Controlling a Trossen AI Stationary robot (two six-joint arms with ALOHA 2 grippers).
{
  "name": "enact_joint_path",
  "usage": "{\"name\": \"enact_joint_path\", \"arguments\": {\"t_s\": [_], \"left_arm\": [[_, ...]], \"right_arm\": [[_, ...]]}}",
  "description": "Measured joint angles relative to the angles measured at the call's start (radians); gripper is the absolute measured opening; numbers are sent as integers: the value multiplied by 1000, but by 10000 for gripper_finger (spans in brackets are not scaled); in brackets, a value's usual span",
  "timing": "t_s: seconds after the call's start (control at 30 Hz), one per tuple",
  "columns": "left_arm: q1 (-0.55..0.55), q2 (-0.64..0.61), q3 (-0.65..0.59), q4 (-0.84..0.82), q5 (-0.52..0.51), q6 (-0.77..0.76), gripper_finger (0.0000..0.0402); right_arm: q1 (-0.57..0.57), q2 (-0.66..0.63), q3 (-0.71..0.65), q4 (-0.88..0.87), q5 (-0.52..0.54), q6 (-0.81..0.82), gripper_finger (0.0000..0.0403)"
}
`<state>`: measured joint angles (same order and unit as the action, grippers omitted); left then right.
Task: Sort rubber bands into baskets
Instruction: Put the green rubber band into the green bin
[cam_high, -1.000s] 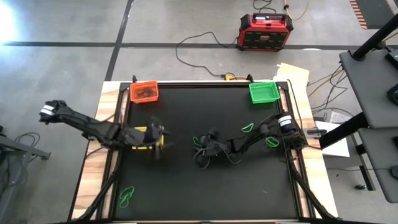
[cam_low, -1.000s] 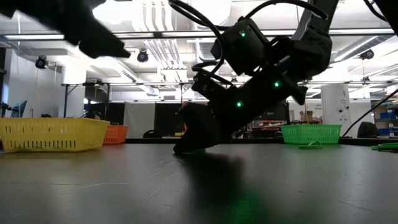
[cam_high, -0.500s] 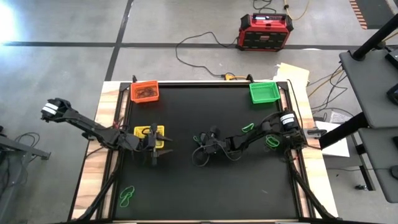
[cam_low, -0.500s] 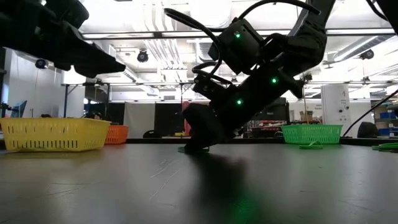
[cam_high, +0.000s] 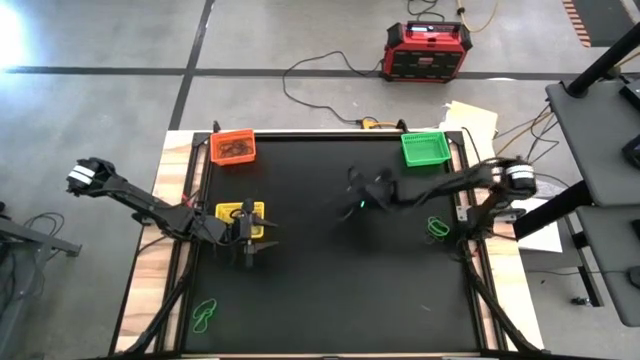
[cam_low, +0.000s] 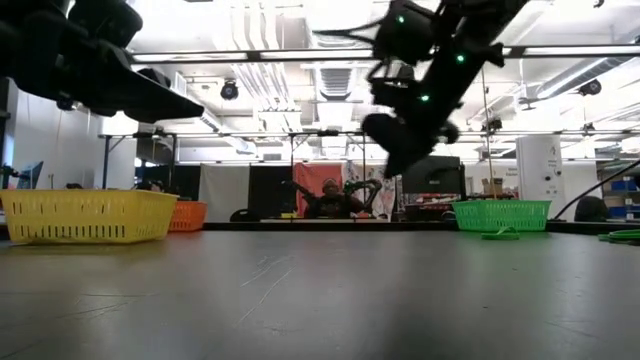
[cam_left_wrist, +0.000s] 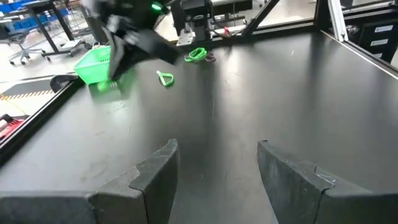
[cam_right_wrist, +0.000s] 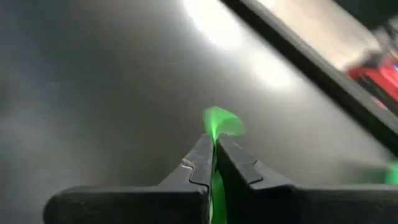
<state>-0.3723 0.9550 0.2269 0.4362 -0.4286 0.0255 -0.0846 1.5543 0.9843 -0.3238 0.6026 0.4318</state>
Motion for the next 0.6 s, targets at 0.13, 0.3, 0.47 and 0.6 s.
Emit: {"name": "enact_joint_path", "arguments": {"t_s": [0.13, 0.3, 0.47, 0.6], "left_arm": [[0, 0, 6, 1, 0, 0, 200], [0, 0, 6, 3, 0, -5, 200], [0, 1, 6, 13, 0, 16, 201], [0, 6, 6, 18, 0, 17, 201]], "right_arm": [[-143, -133, 5, -210, -6, 96, 9], [-374, -200, 2, -419, -43, 174, 9], [-574, -147, 8, -342, -164, 177, 9], [-685, -63, 43, -386, -168, 186, 9]]}}
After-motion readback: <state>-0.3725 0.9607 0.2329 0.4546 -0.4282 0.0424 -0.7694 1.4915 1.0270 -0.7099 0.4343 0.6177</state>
